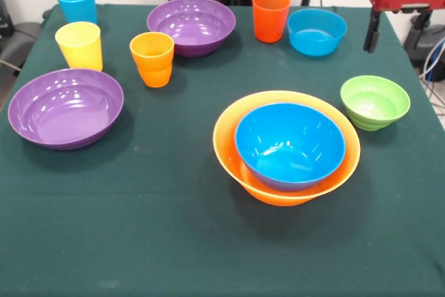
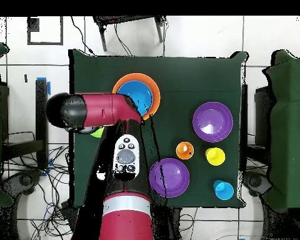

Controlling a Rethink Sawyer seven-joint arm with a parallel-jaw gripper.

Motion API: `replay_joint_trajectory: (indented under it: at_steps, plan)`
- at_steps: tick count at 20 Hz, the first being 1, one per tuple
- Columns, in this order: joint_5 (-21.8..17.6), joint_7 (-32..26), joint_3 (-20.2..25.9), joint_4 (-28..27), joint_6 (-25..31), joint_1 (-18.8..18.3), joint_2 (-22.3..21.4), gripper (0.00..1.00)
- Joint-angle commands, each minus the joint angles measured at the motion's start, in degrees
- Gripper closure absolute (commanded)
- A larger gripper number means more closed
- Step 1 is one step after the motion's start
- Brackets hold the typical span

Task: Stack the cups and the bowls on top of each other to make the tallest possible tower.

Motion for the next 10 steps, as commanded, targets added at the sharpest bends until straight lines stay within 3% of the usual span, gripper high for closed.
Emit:
replay_joint_trajectory:
  at_steps: [1, 7, 10]
  plan:
    - [-2.09, 8.99, 1.09, 10.58, -6.65, 1.52, -0.38, 0.0]
    - [-2.35, 9.87, -0.82, 12.85, -7.04, 3.14, -1.16, 0.0]
    - [-2.33, 9.88, -0.82, 14.98, -10.44, 3.36, -1.27, 0.0]
